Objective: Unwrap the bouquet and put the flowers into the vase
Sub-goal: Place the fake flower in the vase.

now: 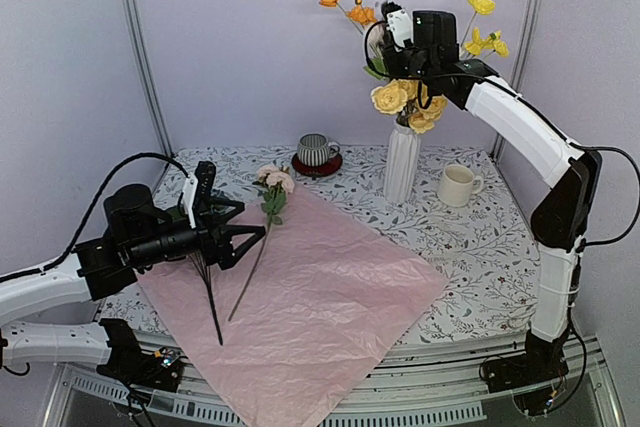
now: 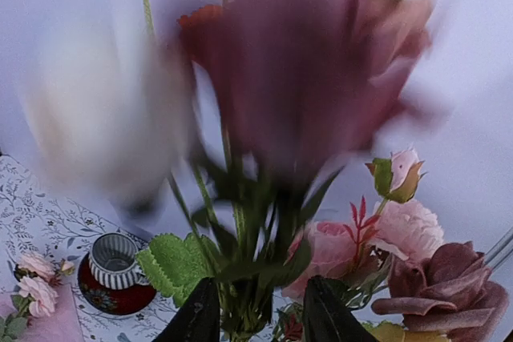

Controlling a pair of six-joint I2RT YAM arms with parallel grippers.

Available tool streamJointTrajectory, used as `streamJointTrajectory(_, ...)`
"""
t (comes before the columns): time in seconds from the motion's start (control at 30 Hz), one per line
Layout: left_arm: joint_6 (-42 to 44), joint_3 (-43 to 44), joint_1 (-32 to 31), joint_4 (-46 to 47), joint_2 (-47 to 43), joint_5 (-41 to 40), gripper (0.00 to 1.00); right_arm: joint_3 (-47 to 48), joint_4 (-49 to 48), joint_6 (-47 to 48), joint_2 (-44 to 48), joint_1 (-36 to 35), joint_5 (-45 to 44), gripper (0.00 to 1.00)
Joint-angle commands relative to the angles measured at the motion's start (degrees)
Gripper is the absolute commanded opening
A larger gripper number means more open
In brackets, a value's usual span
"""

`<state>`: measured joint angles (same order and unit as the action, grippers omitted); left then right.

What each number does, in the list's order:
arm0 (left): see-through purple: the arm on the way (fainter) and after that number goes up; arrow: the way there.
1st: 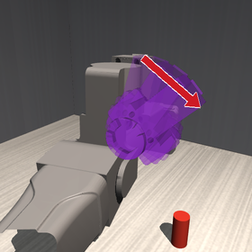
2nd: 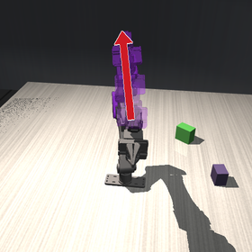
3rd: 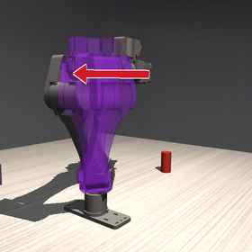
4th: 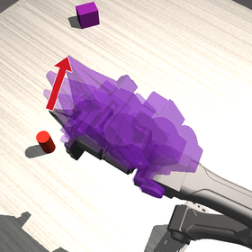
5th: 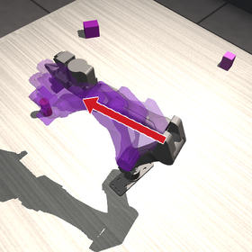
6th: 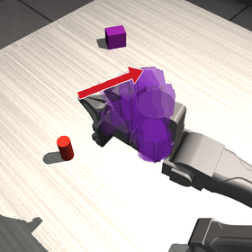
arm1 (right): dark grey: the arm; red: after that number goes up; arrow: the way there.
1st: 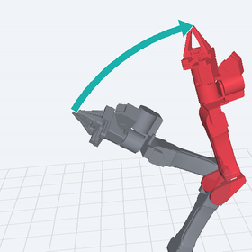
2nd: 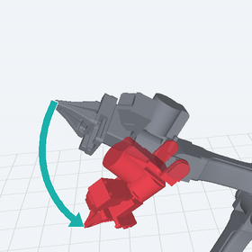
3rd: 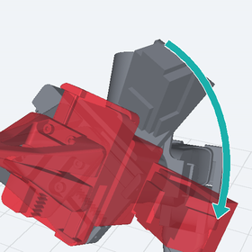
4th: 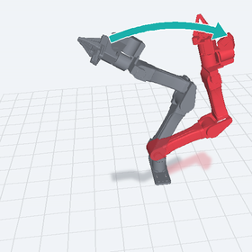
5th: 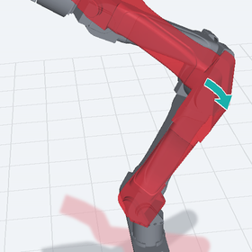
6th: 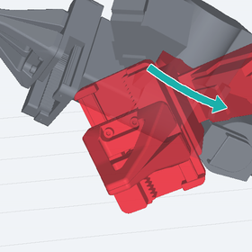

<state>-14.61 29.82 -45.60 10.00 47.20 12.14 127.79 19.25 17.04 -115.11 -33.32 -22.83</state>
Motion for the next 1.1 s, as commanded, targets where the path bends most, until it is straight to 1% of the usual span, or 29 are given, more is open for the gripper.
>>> streamJointTrajectory(0.0, 0.3, 0.0, -0.3, 0.7, 0.7, -0.3, 0.98, -0.1, 0.0, -1.8, 0.2, -0.2, 1.7, 0.40)
streamJointTrajectory(0.27, 0.3, 0.1, -0.3, 0.9, 1.7, -0.6, 0.98, -0.2, 1.5, -2.7, 3.0, -0.3, 4.2, 0.46)
streamJointTrajectory(0.37, -0.1, 0.1, -0.3, 0.8, 2.3, -1.9, 0.98, -0.3, 3.3, -3.5, 5.2, -0.7, 8.7, 0.51)
streamJointTrajectory(0.47, -1.2, 0.3, -0.3, -0.5, 3.4, -4.9, 0.98, -2.5, 3.2, -4.3, 9.0, -1.6, 14.5, 0.56)
streamJointTrajectory(0.53, -2.2, 0.7, -0.3, -1.3, 4.8, -6.3, 0.98, -5.4, 1.6, -4.0, 12.1, -2.9, 16.3, 0.57)
streamJointTrajectory(0.63, -2.1, 3.0, -0.4, -4.0, 8.5, -5.7, 0.98, -8.3, -0.4, -1.7, 15.7, -6.1, 16.0, 0.58)
streamJointTrajectory(0.7, -2.7, 4.8, -0.2, -6.9, 12.0, -9.1, 0.97, -10.0, -1.1, -0.3, 17.6, -8.4, 17.0, 0.60)
streamJointTrajectory(0.8, -4.2, 7.6, 0.5, -11.6, 17.1, -14.3, 0.90, -12.4, -1.7, 1.0, 20.4, -12.2, 19.0, 0.61)
streamJointTrajectory(0.87, -5.6, 9.1, 1.7, -14.2, 20.8, -15.7, 0.85, -15.6, -3.0, 1.4, 22.2, -15.1, 19.3, 0.61)
streamJointTrajectory(0.97, -7.1, 11.4, 3.2, -16.9, 25.9, -17.0, 0.72, -23.8, -6.8, 1.4, 25.7, -19.5, 19.9, 0.61)
streamJointTrajectory(1.07, -8.2, 13.8, 4.3, -18.9, 30.1, -19.0, 0.68, -32.5, -12.0, 0.3, 29.6, -22.1, 21.7, 0.61)
